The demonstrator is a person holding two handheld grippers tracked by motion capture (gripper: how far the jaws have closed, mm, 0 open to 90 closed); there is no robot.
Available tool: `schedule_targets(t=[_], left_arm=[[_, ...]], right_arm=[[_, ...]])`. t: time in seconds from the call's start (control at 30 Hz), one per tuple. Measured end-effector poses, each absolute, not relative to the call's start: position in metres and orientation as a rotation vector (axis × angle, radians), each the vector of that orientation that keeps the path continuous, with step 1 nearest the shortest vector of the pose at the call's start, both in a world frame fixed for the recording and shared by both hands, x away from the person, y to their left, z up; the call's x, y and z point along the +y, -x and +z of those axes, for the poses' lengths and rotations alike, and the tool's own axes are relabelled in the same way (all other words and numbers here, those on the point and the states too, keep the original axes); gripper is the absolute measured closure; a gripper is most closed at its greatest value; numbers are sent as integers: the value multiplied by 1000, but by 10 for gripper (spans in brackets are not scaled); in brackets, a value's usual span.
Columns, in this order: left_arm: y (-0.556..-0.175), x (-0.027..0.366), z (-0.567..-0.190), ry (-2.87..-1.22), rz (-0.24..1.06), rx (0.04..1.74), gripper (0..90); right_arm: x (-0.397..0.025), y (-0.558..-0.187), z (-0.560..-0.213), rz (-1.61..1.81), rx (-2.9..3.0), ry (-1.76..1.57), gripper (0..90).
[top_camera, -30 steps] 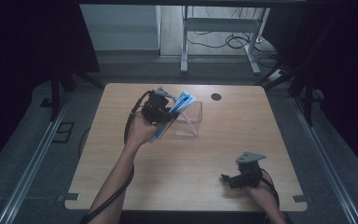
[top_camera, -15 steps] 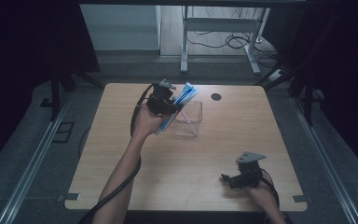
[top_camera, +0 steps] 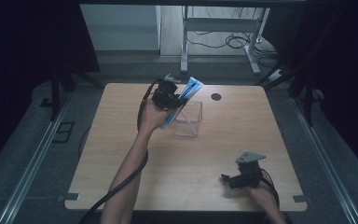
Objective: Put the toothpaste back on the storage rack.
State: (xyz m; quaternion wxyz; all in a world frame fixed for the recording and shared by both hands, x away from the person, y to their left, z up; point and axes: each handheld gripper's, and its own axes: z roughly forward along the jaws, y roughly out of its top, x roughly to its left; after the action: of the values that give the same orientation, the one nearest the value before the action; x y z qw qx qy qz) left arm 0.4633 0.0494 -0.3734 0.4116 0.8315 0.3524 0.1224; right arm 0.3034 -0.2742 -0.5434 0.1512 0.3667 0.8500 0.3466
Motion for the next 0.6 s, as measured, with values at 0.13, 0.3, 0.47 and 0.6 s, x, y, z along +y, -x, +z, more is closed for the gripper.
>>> schedule_targets(t=[0.13, 0.3, 0.47, 0.6], left_arm=[[-469, 46, -373, -2081, 308, 880, 737], [-476, 40, -374, -2080, 321, 881, 737], [-483, 34, -375, -2069, 331, 876, 738], [-488, 27, -376, -2072, 338, 859, 738]], right_arm=[[-274, -303, -543, 995, 2441, -1052, 1], [-274, -303, -543, 995, 2442, -1053, 1], [-274, -303, -543, 994, 2441, -1051, 1], [-274, -303, -543, 994, 2441, -1051, 1]])
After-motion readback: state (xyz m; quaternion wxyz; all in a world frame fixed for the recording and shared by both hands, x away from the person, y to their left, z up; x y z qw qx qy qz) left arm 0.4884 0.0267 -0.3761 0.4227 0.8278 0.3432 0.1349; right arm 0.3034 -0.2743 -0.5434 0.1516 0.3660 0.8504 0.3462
